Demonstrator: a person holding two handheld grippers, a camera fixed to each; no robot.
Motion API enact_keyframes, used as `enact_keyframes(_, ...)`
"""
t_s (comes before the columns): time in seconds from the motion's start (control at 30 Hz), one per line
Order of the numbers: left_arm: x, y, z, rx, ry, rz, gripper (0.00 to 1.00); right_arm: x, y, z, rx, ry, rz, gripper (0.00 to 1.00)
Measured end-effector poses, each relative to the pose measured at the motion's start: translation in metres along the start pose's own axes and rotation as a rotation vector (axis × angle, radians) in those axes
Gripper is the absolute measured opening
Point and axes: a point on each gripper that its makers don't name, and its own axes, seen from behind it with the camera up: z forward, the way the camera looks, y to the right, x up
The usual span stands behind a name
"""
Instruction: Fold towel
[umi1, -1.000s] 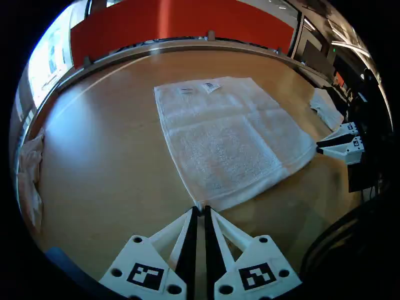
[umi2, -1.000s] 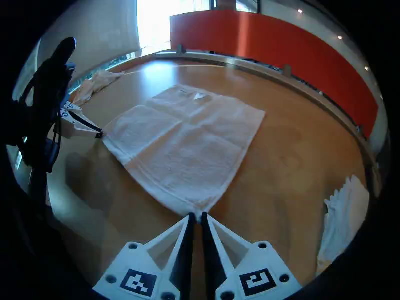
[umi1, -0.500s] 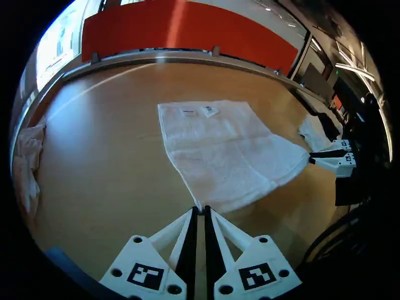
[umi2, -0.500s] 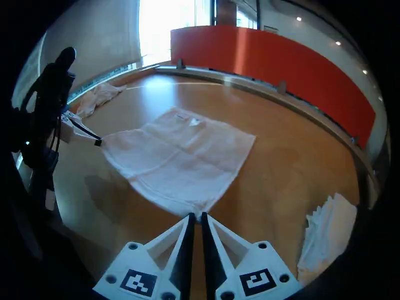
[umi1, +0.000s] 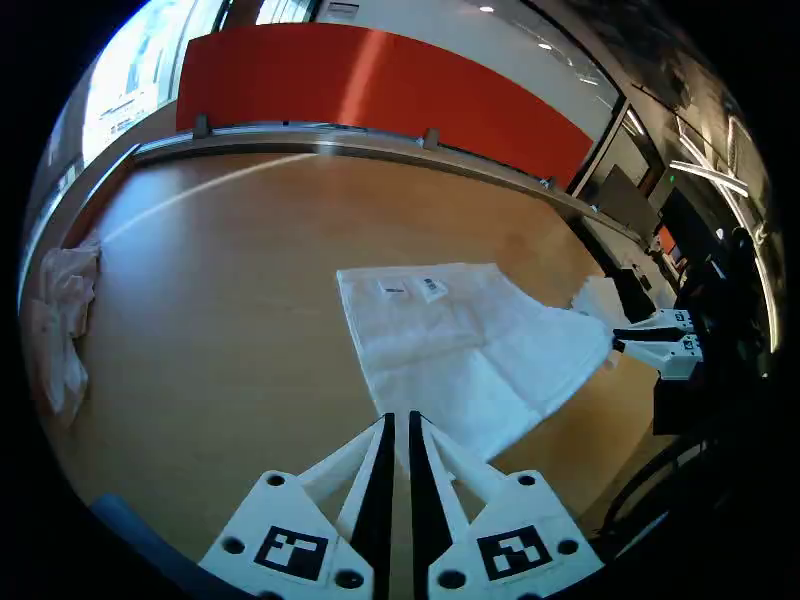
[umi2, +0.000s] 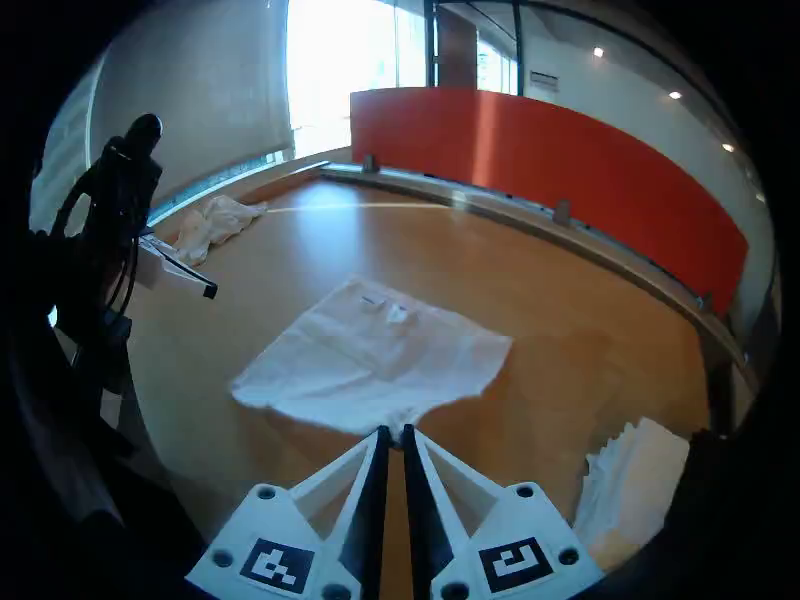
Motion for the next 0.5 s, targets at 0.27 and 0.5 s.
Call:
enact_keyframes(0.27,-0.010,0.002,-0.001,-0.002,-0.012,0.028,0.10,-0.006,0.000,0.000,-0.007,-0.010,-0.007,0.10)
enact_keyframes(0.5,-0.019,0.008,0.003,-0.007,-0.029,0.060,0.09,-0.009,0.000,0.001,-0.010,-0.012,-0.004,0.10)
